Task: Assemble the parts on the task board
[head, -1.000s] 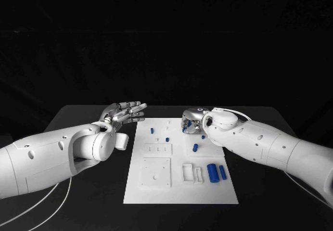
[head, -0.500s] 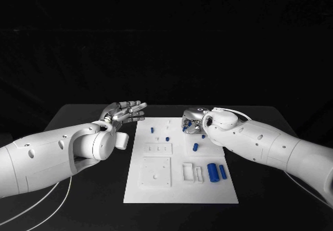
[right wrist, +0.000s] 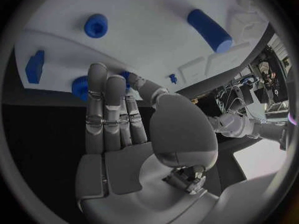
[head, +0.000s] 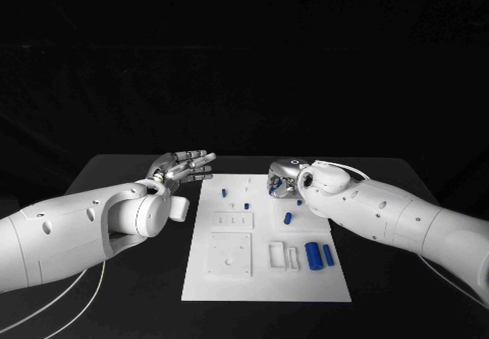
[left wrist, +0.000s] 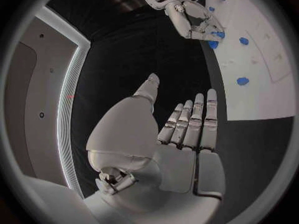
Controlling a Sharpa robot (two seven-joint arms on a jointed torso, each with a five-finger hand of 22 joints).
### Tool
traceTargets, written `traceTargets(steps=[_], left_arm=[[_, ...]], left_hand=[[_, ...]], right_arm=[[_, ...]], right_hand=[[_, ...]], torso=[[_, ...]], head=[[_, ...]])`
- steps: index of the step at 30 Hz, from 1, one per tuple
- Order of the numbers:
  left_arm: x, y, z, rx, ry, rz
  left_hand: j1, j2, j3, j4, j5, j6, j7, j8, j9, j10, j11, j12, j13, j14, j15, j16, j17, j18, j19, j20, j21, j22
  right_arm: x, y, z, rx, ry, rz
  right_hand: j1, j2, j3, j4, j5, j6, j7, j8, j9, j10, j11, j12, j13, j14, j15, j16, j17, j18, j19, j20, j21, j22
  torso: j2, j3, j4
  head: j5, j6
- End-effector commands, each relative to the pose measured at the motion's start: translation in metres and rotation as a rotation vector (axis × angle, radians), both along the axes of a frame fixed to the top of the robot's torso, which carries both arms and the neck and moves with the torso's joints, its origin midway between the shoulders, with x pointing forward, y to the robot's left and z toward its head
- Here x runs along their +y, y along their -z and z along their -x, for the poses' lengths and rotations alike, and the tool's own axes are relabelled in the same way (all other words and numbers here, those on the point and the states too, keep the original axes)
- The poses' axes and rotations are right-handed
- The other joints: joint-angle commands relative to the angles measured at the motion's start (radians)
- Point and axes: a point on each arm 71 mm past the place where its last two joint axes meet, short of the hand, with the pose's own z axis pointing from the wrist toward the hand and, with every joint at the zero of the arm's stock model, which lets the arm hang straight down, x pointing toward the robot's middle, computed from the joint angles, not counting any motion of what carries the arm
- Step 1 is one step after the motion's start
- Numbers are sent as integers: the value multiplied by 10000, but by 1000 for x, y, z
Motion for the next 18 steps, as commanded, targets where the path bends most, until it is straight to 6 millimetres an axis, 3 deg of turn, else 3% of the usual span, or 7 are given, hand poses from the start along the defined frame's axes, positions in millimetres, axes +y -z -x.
traceTargets(steps=[1, 7, 18], left_arm=[[-1, -2, -1, -96, 108, 33], [0, -2, -2, -109, 59, 16], [-2, -3, -3, -123, 66, 13]], left_hand=[[1, -99, 35, 5, -67, -51, 129, 11, -14, -85, 17, -27, -14, 76, 19, -27, -9, -24, -24, -8, -60, -10], [9, -81, 27, -16, -77, -66, 130, 10, -15, -109, 15, -27, -15, 84, 18, -26, -9, -25, -21, -10, -66, -11], [0, -75, 24, -31, -76, -101, 120, 7, -17, -172, 8, -31, -18, 74, 16, -28, -10, -28, -19, -8, -70, -11]], right_arm=[[2, -7, 1, -846, 67, -327], [5, -14, 2, -1442, 121, -739], [17, -25, -3, -2248, 321, -1207]], right_hand=[[88, 113, -17, 42, -36, 168, -36, 29, 24, 242, -119, 33, 34, 4, -89, 22, 15, 58, -4, -106, 46, 76], [93, 103, -17, -1, -61, 243, -55, 26, 0, 301, -138, 33, 33, 20, -110, -17, 41, 20, -4, -139, -14, 255], [90, 61, 55, -14, -108, 284, -64, 22, -7, 321, -143, 33, 32, 24, -119, -35, 91, 22, 43, -151, -177, 547]], torso=[[2, -10, 20], [10, -21, 3], [29, -32, 37]], head=[[23, 87], [96, 323], [227, 624]])
